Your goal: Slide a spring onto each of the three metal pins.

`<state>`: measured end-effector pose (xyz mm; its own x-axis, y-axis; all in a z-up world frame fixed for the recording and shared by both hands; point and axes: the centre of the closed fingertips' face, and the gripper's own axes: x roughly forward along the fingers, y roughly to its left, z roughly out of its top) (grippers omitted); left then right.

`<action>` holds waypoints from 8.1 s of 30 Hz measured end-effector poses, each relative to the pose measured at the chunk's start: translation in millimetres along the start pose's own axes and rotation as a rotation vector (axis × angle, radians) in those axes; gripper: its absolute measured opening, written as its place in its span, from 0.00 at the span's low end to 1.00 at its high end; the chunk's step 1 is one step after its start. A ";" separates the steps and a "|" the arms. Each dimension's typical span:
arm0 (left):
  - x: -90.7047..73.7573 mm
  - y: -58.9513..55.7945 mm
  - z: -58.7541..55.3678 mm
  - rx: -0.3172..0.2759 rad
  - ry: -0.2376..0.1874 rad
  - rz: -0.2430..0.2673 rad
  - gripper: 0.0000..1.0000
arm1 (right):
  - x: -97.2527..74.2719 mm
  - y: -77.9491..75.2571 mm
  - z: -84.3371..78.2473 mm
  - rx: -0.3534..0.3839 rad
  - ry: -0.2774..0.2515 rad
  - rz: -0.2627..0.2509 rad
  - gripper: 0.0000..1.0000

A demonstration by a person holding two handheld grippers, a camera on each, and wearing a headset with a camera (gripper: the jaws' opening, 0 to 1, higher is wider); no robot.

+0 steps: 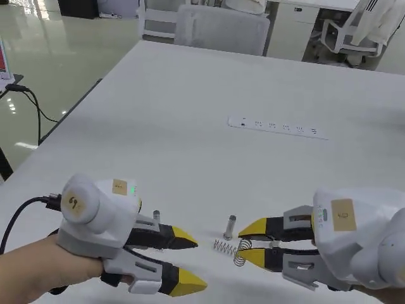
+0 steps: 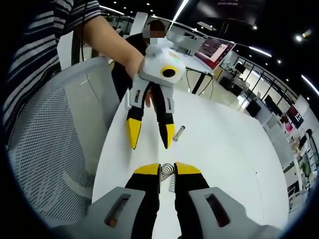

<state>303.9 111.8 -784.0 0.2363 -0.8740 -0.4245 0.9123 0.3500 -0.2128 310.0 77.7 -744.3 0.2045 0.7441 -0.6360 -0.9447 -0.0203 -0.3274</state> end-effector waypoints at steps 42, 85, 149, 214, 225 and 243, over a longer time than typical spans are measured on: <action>-82.0 51.1 -15.9 -0.108 -0.126 0.298 0.98 | -24.6 -40.6 -42.8 0.125 0.079 -0.181 0.07; -103.1 53.6 -24.2 -0.193 -0.187 0.386 0.98 | -35.2 -79.2 -82.0 0.331 0.092 -0.332 0.07; -104.4 51.5 -22.4 -0.201 -0.194 0.388 0.98 | -7.7 -62.3 -77.9 0.358 0.086 -0.272 0.11; -106.8 46.2 -30.3 -0.202 -0.161 0.389 0.97 | 78.4 -14.7 -101.8 0.384 0.190 -0.080 0.08; -100.6 39.8 -32.6 -0.178 -0.123 0.367 0.98 | 75.4 -12.2 -94.7 0.420 0.152 -0.067 0.08; -82.8 24.0 -17.1 -0.139 -0.104 0.282 0.94 | 35.5 -10.2 -59.8 0.254 0.112 -0.026 0.08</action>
<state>300.5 198.3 -769.0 0.5124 -0.7636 -0.3929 0.7534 0.6193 -0.2210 342.2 64.4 -805.3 0.2430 0.6638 -0.7073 -0.9699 0.1761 -0.1680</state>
